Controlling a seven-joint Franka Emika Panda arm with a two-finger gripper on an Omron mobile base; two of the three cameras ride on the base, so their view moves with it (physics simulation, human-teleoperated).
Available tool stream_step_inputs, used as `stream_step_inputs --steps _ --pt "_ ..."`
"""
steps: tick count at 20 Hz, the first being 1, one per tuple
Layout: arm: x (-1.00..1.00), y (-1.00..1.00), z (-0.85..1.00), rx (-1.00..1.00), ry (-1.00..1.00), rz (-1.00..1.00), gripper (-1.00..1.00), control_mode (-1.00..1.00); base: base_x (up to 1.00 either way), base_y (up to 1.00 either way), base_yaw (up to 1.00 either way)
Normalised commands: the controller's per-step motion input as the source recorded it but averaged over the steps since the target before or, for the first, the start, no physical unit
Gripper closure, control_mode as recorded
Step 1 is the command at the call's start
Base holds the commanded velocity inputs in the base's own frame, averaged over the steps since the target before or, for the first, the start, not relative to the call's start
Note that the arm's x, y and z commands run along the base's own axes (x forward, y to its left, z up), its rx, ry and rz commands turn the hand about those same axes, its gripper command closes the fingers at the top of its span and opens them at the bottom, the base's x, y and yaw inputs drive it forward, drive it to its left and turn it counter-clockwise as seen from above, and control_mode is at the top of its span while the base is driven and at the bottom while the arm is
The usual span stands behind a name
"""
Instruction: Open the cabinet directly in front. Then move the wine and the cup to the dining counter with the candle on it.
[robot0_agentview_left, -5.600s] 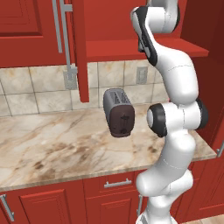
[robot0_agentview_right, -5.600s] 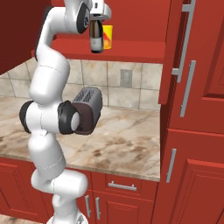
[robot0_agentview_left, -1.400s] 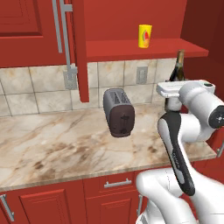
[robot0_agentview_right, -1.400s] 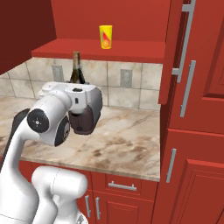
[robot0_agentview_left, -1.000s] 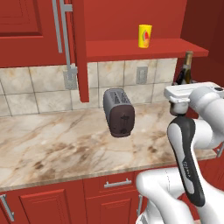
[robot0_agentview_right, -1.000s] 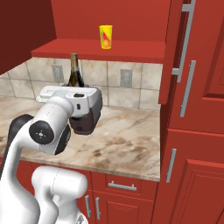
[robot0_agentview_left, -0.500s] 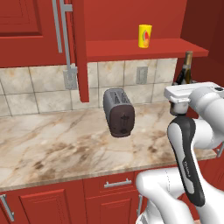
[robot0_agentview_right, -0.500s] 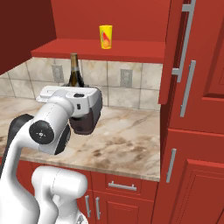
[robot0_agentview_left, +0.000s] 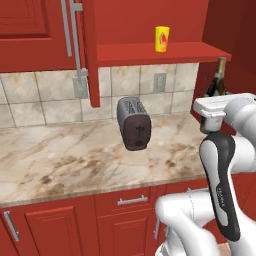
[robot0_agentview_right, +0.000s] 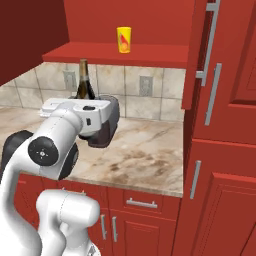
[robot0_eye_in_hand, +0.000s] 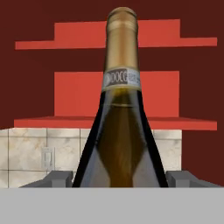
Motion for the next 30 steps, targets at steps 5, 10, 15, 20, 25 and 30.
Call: stream_step_inputs --steps 5,10,15,20,25,30 --pt "0.00 0.00 0.00 0.00 0.00 0.00 1.00 1.00 -0.87 0.03 0.15" --pt "0.00 0.00 0.00 0.00 0.00 0.00 1.00 1.00 -0.55 0.00 0.57" --pt "0.00 0.00 0.00 0.00 0.00 0.00 1.00 1.00 -0.21 0.00 0.91" --pt "0.00 0.00 0.00 0.00 0.00 0.00 1.00 1.00 -0.13 0.00 0.93" --pt "0.00 0.00 0.00 0.00 0.00 0.00 1.00 1.00 -0.14 0.00 0.92" --pt "0.00 0.00 0.00 0.00 0.00 0.00 1.00 1.00 -0.16 0.00 0.91"
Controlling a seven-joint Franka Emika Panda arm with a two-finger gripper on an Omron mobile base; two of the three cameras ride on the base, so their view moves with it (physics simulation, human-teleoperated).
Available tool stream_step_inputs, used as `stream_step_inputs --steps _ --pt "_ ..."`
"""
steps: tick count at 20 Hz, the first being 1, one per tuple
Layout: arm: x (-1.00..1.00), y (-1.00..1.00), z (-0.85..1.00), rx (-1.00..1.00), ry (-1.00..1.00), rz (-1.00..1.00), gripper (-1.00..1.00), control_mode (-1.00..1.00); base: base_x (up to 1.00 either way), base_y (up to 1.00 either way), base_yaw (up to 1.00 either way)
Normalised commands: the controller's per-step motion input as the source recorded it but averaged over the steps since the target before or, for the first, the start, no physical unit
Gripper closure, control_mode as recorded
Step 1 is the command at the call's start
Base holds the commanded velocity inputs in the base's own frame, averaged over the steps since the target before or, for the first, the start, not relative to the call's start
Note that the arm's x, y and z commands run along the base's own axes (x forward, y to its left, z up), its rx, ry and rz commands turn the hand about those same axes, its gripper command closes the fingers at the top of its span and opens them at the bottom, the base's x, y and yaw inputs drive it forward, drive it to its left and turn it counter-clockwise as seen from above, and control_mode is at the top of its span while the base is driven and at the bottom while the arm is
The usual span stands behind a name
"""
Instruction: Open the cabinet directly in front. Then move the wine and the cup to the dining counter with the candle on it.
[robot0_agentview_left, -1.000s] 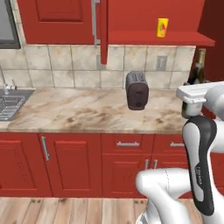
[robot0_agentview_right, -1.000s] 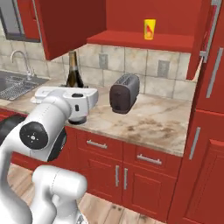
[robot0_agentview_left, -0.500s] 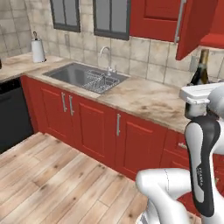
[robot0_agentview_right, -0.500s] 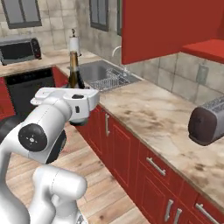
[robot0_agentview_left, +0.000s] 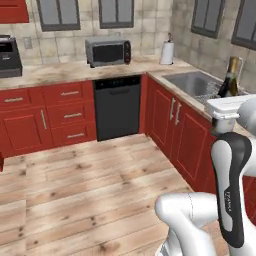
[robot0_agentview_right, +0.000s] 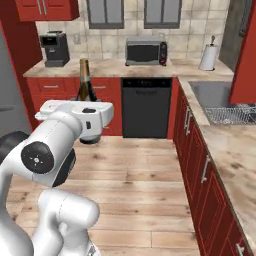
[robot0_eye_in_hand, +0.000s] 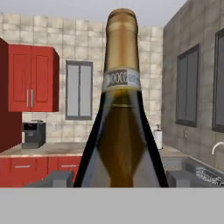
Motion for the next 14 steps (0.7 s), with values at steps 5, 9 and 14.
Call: stream_step_inputs --steps 5,9,14 --pt "0.00 0.00 0.00 0.00 0.00 0.00 1.00 1.00 -0.12 0.00 0.93" --pt "0.00 0.00 0.00 0.00 0.00 0.00 1.00 1.00 -0.12 0.00 0.93" --pt "0.00 0.00 0.00 0.00 0.00 0.00 1.00 1.00 0.00 0.00 0.92"
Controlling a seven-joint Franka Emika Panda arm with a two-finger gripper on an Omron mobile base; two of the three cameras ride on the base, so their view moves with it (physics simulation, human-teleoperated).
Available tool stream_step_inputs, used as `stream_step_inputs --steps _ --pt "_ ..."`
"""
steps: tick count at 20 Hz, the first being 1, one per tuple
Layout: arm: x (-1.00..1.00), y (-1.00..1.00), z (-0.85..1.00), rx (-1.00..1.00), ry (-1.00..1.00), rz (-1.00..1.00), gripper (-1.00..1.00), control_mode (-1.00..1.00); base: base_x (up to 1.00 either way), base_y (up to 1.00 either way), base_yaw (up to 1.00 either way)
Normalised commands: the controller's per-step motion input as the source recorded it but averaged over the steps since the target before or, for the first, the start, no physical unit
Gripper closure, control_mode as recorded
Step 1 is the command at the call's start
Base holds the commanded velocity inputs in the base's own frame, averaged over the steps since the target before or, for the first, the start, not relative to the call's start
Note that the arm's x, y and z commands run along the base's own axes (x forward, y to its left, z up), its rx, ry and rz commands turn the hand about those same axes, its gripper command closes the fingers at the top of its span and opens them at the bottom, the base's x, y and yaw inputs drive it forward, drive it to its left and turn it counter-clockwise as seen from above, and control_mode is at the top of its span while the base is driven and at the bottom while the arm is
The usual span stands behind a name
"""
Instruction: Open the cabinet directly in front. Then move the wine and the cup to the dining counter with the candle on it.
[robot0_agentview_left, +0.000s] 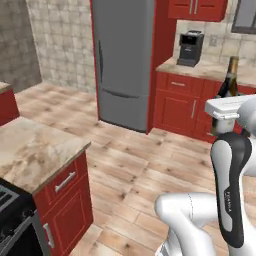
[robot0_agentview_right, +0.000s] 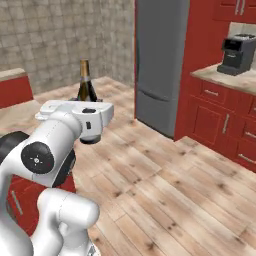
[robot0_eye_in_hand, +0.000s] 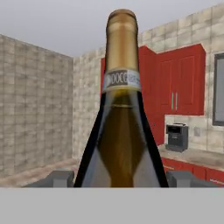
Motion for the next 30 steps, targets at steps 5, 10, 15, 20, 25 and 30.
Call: stream_step_inputs --steps 5,10,15,20,25,30 --pt "0.00 0.00 0.00 0.00 0.00 0.00 1.00 1.00 -0.01 0.00 0.92" --pt "0.00 0.00 0.00 0.00 0.00 0.00 1.00 1.00 0.00 0.00 0.89" --pt "0.00 0.00 0.00 0.00 0.00 0.00 1.00 1.00 -0.03 0.00 0.78" --pt "0.00 0.00 0.00 0.00 0.00 0.00 1.00 1.00 -0.04 0.00 0.57" --pt "0.00 0.00 0.00 0.00 0.00 0.00 1.00 1.00 0.01 -0.51 0.00" --pt "0.00 0.00 0.00 0.00 0.00 0.00 1.00 1.00 -0.04 -1.00 0.00"
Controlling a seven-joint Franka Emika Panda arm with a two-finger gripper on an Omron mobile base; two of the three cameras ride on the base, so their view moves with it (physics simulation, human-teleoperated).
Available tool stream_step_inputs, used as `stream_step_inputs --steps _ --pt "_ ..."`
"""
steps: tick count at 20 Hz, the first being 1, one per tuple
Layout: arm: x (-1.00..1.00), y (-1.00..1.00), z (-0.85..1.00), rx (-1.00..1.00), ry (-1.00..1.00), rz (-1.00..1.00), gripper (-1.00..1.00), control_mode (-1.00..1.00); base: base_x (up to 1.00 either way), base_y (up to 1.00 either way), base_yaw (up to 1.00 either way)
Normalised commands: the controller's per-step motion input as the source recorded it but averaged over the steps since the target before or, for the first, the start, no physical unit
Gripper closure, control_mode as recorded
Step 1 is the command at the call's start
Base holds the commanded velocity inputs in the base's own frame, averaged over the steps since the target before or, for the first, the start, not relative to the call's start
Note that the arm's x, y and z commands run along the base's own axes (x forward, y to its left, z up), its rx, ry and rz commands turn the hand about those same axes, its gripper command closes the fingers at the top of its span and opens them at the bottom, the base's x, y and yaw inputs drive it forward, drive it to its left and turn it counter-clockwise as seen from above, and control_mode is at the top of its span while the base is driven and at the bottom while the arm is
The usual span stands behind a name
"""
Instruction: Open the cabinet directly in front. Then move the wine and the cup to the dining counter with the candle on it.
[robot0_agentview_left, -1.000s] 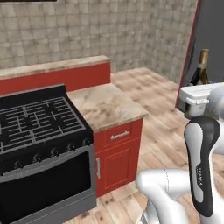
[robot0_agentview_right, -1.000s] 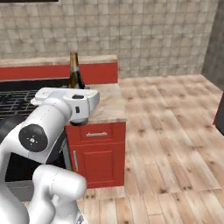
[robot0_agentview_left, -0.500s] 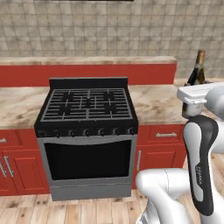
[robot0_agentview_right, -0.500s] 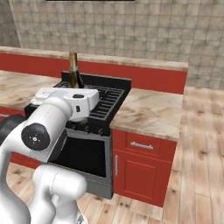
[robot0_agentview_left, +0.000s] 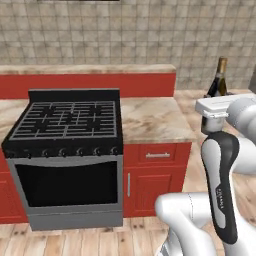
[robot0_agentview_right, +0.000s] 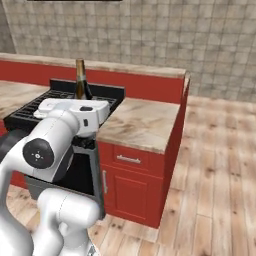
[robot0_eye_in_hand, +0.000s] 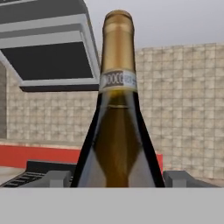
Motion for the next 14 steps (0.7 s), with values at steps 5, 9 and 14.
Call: stream_step_inputs --steps 5,9,14 --pt "0.00 0.00 0.00 0.00 0.00 0.00 1.00 1.00 -0.23 -1.00 0.00" --pt "0.00 0.00 0.00 0.00 0.00 0.00 1.00 1.00 -0.29 -1.00 0.00" --pt "0.00 0.00 0.00 0.00 0.00 0.00 1.00 1.00 -0.02 -1.00 0.00"
